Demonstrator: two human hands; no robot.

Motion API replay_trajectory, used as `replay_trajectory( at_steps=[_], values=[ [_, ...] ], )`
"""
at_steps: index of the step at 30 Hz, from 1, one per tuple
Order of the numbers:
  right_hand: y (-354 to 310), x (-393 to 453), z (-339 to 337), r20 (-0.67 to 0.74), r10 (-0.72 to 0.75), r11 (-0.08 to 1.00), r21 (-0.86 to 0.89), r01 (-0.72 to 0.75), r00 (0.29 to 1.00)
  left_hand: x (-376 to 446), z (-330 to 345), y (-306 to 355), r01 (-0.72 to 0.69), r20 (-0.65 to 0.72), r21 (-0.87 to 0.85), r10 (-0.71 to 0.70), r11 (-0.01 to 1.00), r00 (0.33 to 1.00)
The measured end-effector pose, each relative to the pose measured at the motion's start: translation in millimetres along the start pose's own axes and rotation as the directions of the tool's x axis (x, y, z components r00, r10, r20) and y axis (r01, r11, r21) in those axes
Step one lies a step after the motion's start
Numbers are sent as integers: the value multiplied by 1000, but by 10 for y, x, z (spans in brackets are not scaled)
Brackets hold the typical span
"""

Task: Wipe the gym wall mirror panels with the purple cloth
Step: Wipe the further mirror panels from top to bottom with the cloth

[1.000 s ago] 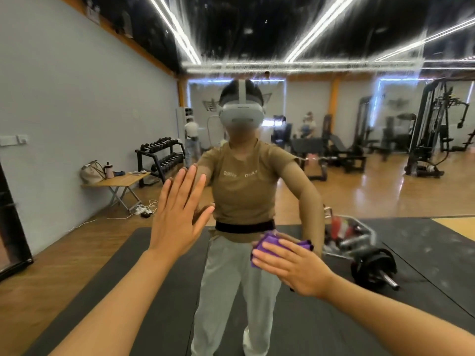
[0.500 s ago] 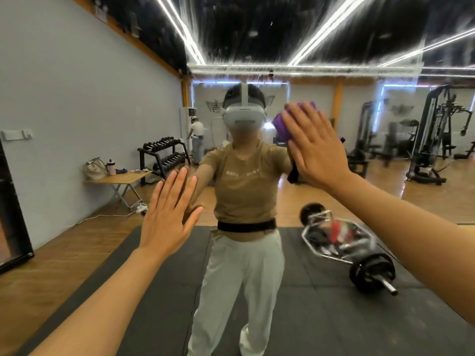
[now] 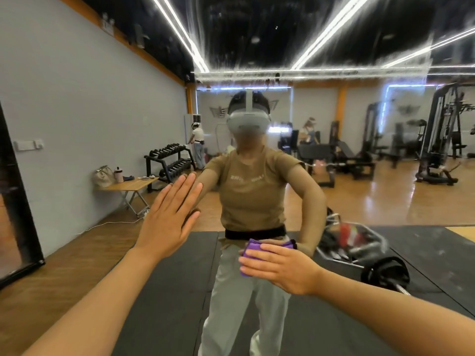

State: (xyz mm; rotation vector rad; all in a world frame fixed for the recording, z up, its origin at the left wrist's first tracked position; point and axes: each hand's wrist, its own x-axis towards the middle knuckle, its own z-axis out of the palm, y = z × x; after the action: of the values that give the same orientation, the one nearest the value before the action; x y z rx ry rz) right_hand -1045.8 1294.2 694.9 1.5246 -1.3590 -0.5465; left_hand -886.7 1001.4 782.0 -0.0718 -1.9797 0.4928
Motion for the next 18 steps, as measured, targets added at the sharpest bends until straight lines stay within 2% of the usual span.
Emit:
replay_trajectory(
  at_steps=[2,3,5,8,11,15,17,18],
  values=[
    [197,40,-70,-22,-62,998,31,63,998,11,-7,-48,-29,-1,10,29,1000,1000],
    [330,98,-134,-46,-41,997,68,44,998,12,-6,-65,-39,-3,15,39,999,999],
    [669,302,-305,-118,130,985,129,-115,984,1,3,-92,-51,-9,21,51,998,999],
    [1300,709,-612,-247,398,917,130,-377,884,2,11,-114,-65,-19,25,65,998,998],
    [1825,1068,-875,-312,506,859,101,-502,804,-3,11,-170,-81,-19,52,82,995,996],
    [2000,1333,-960,-358,618,777,144,-613,700,-26,-29,-303,22,-38,77,-19,997,999],
    [1857,1363,-888,-381,605,783,128,-608,699,-42,-31,-345,5,-24,91,-3,996,1000],
    [1750,1344,-831,-382,550,825,109,-555,742,-46,-28,-360,-6,-16,93,7,996,1000]
  ],
)
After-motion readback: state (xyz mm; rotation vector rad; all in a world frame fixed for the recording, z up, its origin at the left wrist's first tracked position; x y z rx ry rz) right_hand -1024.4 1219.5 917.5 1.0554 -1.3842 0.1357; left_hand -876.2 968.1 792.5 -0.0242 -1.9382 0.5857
